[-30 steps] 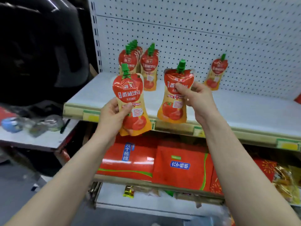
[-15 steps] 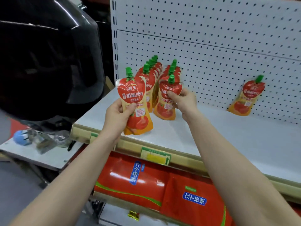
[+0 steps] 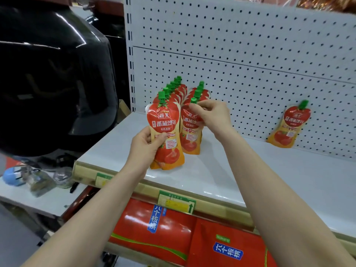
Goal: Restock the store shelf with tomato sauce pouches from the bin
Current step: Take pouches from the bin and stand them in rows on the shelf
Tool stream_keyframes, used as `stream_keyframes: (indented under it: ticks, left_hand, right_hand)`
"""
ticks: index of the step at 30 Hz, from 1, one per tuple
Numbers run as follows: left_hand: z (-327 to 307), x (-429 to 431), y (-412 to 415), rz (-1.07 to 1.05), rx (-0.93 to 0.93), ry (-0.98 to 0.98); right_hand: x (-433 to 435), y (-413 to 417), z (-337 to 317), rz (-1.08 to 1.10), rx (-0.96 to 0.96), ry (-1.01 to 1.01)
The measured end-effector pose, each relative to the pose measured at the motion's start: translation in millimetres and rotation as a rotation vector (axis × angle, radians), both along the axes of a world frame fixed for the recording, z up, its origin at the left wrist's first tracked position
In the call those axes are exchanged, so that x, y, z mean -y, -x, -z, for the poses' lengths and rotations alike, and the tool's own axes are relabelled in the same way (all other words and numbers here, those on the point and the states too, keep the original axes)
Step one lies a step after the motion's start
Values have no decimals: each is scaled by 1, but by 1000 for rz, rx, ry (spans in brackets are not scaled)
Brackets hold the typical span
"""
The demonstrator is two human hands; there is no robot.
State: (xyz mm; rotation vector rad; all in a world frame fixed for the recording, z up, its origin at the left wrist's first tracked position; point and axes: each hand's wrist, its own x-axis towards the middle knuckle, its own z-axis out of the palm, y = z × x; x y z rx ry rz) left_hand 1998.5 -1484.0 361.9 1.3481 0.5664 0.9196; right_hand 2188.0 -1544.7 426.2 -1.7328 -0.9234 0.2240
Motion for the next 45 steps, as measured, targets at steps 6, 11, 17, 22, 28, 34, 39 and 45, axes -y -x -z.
stream_keyframes:
  ticks: [6,11,17,22,28,34,39,45]
  left_hand:
    - [2,2,-1,8,-23,-1]
    - [5,3,-1,12,-38,-5]
    - [8,10,-10,35,-53,8]
    - [8,20,-24,111,-31,8]
    - [10,51,-60,303,-71,-61]
    - [39,71,-105,287,-217,-277]
    - [50,67,-161,285,-407,-373]
    - [56,39,-224,132,-553,-414]
  right_hand:
    - [-13,-9,1,60,-70,-38]
    - [-17,-12,2,68,-50,-31]
    - [-13,-16,2,54,-8,-1]
    - [34,-2,-5,120,73,-111]
    - [90,-9,16,-250,-248,13]
    - [121,-62,21,-33,-268,-87]
    - [101,-108,23,55,-213,-108]
    - [46,-152,32,117,-147,-109]
